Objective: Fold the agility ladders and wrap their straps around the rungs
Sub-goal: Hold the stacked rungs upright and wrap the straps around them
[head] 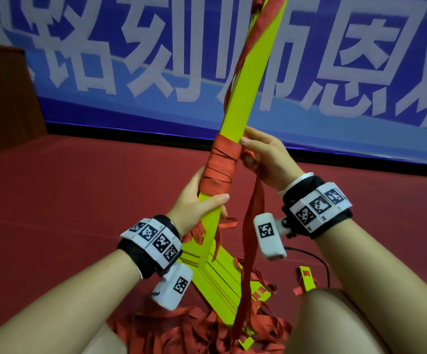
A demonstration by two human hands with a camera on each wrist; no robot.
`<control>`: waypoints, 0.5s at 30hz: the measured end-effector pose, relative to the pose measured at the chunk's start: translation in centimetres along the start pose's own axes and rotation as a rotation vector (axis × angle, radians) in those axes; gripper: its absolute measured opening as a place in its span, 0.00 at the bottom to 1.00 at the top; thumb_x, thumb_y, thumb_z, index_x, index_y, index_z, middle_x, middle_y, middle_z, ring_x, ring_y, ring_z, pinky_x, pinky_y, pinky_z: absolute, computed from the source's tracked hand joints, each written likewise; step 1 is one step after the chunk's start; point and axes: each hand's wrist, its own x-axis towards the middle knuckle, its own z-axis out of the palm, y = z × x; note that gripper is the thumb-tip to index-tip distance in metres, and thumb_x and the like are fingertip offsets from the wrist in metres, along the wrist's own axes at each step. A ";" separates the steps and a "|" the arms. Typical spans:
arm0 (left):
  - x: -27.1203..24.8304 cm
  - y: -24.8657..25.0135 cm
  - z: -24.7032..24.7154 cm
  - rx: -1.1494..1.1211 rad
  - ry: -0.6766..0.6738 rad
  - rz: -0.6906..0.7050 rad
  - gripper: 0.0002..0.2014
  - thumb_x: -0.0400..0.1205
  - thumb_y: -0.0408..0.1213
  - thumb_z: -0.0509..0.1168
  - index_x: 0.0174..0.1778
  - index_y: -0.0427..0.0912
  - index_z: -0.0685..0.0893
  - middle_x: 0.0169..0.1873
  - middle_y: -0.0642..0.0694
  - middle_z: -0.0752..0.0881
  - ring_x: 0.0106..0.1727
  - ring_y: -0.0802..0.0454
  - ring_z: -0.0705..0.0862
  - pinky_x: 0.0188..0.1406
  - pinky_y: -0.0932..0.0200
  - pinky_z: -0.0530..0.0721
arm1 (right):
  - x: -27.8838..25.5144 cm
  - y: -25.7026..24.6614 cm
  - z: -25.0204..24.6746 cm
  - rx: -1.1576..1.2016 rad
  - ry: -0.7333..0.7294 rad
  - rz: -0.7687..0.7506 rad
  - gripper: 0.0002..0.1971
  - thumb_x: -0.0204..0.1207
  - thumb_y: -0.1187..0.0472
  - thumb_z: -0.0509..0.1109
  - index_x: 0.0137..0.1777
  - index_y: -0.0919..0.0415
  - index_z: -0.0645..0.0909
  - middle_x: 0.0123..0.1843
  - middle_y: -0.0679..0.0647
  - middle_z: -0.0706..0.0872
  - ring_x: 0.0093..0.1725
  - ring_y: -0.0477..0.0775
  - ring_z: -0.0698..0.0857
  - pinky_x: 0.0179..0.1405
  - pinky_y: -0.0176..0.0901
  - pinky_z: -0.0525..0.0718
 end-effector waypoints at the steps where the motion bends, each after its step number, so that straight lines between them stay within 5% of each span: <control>1: 0.0 0.1 -0.1 -0.007 -0.003 -0.012 0.26 0.71 0.32 0.71 0.63 0.53 0.73 0.36 0.37 0.85 0.26 0.47 0.85 0.27 0.56 0.84 | -0.1 -0.1 -0.1 -0.032 0.010 0.017 0.14 0.82 0.69 0.61 0.65 0.63 0.78 0.33 0.51 0.77 0.20 0.41 0.65 0.16 0.27 0.61; 4: 0.0 0.1 -0.3 0.037 0.003 -0.017 0.32 0.73 0.31 0.72 0.72 0.49 0.69 0.41 0.33 0.84 0.26 0.48 0.85 0.28 0.57 0.84 | -0.4 0.0 0.0 -0.117 0.059 0.051 0.15 0.83 0.67 0.62 0.68 0.66 0.78 0.33 0.53 0.74 0.18 0.39 0.61 0.13 0.27 0.55; 8: 0.1 -0.1 0.0 0.148 0.045 0.054 0.35 0.79 0.23 0.69 0.77 0.54 0.64 0.38 0.44 0.85 0.27 0.48 0.84 0.30 0.59 0.83 | -0.4 0.0 0.1 -0.115 0.113 0.083 0.14 0.82 0.63 0.65 0.66 0.61 0.82 0.33 0.53 0.74 0.18 0.40 0.59 0.13 0.28 0.54; 12: 0.3 -0.7 0.0 0.388 0.223 0.137 0.41 0.76 0.34 0.74 0.81 0.59 0.60 0.46 0.58 0.86 0.40 0.61 0.87 0.47 0.64 0.84 | -0.6 -0.2 1.5 -0.154 0.277 0.028 0.14 0.80 0.63 0.69 0.64 0.62 0.85 0.30 0.50 0.80 0.17 0.41 0.63 0.14 0.29 0.59; 15: 0.0 -0.8 -0.1 0.613 0.339 0.125 0.45 0.72 0.48 0.71 0.81 0.69 0.53 0.51 0.47 0.89 0.50 0.41 0.88 0.52 0.46 0.85 | -0.5 0.0 2.8 -0.278 0.377 -0.035 0.18 0.80 0.65 0.69 0.69 0.64 0.79 0.22 0.43 0.79 0.13 0.37 0.71 0.15 0.26 0.65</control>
